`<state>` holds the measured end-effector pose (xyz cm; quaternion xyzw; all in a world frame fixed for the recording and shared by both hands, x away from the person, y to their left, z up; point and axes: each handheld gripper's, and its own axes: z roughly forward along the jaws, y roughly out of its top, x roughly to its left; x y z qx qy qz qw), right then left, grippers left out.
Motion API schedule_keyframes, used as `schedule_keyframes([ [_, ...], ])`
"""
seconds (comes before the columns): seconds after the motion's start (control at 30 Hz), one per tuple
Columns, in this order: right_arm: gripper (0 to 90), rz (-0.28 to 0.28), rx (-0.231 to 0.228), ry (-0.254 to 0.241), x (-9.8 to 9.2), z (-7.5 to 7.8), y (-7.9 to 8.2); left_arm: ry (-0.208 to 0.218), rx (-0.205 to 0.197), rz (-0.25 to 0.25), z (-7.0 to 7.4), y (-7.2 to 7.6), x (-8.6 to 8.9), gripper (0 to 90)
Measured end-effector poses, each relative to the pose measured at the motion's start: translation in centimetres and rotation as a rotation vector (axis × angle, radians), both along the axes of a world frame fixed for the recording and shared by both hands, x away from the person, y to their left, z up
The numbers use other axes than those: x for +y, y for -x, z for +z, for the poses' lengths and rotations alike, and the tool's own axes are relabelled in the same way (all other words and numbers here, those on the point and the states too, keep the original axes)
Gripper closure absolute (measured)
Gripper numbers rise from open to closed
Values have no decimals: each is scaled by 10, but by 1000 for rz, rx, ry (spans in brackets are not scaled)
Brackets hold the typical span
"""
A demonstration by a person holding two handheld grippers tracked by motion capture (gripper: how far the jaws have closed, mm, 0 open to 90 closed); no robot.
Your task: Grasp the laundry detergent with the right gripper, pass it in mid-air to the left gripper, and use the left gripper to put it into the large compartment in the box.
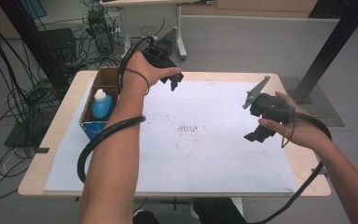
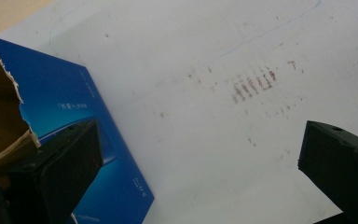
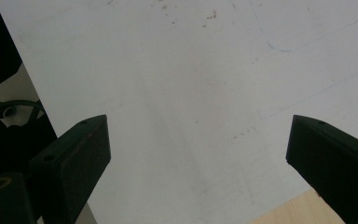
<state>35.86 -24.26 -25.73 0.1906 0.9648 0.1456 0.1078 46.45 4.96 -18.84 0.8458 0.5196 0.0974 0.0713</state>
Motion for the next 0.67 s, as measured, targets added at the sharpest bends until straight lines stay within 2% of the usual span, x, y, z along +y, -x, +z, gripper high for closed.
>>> schedule_keyframes([
  [0.33,62,5,1,3,1,0,1,-9,-7,-3,-1,2,-2,3],
  [0.67,63,12,7,6,4,-1,1,-4,-9,2,-4,3,5,3],
])
